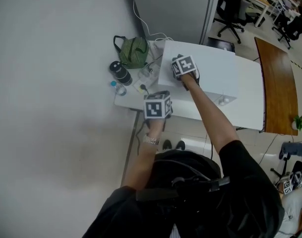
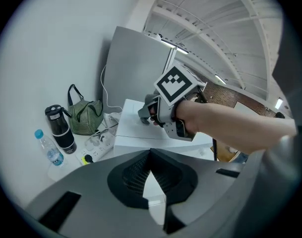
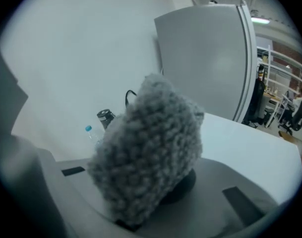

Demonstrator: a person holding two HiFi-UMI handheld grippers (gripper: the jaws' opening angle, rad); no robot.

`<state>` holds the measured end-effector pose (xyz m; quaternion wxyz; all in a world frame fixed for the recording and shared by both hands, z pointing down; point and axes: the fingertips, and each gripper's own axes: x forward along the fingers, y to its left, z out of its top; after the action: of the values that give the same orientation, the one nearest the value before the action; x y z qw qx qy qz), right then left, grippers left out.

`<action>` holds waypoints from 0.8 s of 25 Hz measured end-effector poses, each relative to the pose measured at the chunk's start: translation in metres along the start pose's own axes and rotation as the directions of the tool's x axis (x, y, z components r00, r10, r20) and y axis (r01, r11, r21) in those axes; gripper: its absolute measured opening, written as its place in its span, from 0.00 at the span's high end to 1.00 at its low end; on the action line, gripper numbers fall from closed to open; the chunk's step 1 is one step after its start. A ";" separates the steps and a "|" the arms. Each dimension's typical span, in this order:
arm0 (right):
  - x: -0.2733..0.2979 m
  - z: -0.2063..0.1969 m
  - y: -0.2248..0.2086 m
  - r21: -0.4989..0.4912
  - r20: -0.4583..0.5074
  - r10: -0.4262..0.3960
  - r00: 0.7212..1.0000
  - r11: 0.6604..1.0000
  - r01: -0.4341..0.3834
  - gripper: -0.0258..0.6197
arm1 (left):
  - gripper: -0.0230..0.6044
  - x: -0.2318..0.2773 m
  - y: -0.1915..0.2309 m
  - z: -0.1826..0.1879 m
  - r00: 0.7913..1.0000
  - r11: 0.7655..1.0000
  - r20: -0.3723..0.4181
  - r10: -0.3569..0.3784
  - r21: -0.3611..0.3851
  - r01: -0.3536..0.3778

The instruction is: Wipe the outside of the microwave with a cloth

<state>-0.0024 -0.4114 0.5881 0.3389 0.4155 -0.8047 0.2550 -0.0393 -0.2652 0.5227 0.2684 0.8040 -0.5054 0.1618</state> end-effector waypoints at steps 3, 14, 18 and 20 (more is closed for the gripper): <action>0.003 -0.012 -0.008 -0.029 -0.025 -0.026 0.999 0.999 0.025 0.93 | 0.96 -0.002 0.003 -0.001 1.000 1.000 0.006 0.007 -0.004 -0.007; -0.102 -0.107 -0.178 0.137 -0.040 -0.275 0.961 0.951 0.277 0.93 | 0.96 0.026 -0.039 0.015 0.996 0.995 0.003 -0.091 0.042 0.090; -0.146 -0.149 -0.235 0.192 -0.062 -0.368 0.928 0.908 0.373 0.93 | 0.96 0.033 -0.057 0.017 0.991 0.990 0.002 -0.132 0.055 0.132; -0.159 -0.163 -0.252 0.225 -0.069 -0.384 0.921 0.893 0.390 0.93 | 0.96 0.034 -0.063 0.015 0.989 0.988 -0.003 -0.145 0.057 0.144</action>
<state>0.3315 -0.3518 0.6042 0.3404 0.6015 -0.6662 0.2804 0.0321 -0.2770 0.5121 0.2561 0.8459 -0.4411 0.1558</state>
